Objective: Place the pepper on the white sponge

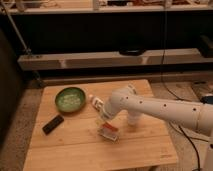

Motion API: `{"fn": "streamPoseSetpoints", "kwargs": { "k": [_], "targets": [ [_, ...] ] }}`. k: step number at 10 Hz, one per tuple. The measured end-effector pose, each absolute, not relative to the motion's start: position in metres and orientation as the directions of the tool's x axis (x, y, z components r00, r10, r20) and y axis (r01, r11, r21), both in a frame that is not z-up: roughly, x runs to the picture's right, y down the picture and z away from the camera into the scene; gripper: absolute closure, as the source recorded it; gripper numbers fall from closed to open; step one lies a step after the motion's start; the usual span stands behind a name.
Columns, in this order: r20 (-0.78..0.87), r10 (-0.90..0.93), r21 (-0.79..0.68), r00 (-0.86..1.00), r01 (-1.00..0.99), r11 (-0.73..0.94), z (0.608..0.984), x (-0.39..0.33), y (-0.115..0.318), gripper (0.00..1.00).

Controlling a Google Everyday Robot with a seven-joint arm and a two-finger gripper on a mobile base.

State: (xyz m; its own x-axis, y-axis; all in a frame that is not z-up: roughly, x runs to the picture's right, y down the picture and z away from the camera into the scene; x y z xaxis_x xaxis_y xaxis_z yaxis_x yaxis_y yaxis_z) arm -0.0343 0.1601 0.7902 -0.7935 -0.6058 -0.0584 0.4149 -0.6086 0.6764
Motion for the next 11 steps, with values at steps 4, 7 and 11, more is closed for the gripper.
{"fn": "streamPoseSetpoints", "kwargs": {
  "k": [4,7,11],
  "targets": [
    [-0.037,-0.604,0.684,-0.796,0.421,-0.596,0.795,-0.032,0.171,0.99],
    [-0.038,-0.598,0.676,-0.801,0.420,-0.606,0.795,-0.030,0.178,0.69],
    [-0.040,-0.599,0.675,-0.800,0.420,-0.606,0.794,-0.032,0.176,0.40]
  ]
}}
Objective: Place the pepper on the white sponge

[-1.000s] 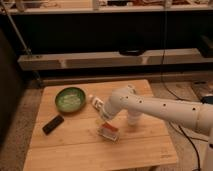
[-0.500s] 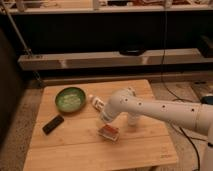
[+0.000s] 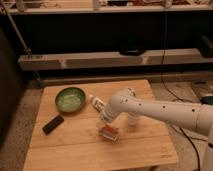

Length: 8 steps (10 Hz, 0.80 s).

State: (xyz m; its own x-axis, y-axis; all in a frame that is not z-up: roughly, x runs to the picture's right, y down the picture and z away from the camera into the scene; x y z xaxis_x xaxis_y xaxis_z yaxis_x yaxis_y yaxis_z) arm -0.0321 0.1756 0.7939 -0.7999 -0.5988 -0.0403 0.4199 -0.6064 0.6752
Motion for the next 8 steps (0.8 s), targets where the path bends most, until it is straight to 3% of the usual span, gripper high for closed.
{"fn": "streamPoseSetpoints", "kwargs": {
  "k": [1,8],
  "targets": [
    [-0.040,-0.600,0.674,-0.799,0.422,-0.607,0.7937,-0.0321,0.1761,0.35],
    [-0.038,-0.604,0.670,-0.796,0.428,-0.606,0.7925,-0.0325,0.1758,0.34]
  ]
}}
